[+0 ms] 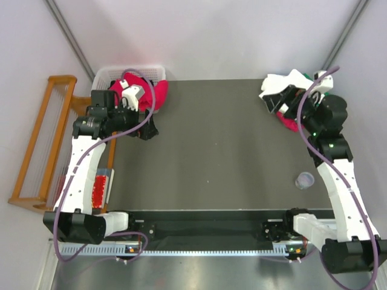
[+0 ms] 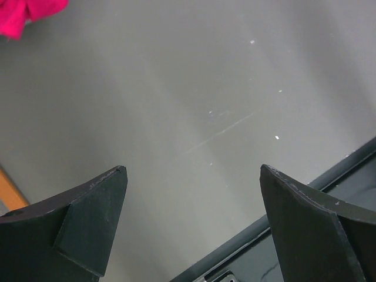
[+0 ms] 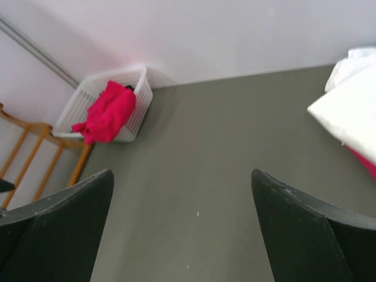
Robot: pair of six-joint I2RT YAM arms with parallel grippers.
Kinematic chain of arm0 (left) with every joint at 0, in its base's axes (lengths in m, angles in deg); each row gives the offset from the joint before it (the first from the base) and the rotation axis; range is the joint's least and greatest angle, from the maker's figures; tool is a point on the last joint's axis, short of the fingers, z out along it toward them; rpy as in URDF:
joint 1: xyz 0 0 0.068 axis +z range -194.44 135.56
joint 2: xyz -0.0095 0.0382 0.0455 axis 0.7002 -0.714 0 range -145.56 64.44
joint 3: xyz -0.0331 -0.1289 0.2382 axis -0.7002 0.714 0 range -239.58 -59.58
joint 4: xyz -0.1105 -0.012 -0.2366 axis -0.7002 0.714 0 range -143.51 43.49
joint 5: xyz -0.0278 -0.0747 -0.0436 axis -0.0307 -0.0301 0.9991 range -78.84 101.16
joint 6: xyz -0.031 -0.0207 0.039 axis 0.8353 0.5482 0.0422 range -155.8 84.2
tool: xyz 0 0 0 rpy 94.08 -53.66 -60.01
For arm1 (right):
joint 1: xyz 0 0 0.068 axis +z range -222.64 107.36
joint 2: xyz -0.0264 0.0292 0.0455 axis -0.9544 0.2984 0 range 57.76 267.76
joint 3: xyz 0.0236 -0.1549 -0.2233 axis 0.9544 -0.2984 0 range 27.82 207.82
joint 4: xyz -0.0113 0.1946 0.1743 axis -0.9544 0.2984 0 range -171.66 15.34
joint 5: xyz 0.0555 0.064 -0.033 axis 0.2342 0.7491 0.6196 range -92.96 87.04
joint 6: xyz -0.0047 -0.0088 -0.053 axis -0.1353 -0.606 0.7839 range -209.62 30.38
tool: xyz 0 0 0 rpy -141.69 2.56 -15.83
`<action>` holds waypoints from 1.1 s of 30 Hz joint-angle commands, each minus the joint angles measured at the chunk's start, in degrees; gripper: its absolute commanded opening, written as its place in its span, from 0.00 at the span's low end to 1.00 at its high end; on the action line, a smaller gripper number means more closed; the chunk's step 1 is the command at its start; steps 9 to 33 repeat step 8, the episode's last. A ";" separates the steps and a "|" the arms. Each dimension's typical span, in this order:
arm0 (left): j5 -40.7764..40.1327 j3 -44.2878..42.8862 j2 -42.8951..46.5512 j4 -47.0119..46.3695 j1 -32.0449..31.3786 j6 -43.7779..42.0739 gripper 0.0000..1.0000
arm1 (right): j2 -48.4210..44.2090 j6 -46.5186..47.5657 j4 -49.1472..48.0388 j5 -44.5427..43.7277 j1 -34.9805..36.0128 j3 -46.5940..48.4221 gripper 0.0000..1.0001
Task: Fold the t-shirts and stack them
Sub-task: Reset both grippers
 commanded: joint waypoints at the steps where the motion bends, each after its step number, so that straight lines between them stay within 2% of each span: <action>1: -3.24 2.30 0.23 -2.60 0.52 1.29 0.99 | -0.96 2.09 3.29 -2.47 1.65 -0.91 1.00; 7: -2.63 4.32 1.81 -4.71 0.87 1.12 0.99 | -0.44 3.77 7.77 -3.78 2.18 1.64 0.99; 33: -3.06 4.41 2.24 -4.89 0.87 0.85 0.99 | -0.61 3.85 7.78 -3.61 2.27 1.64 1.00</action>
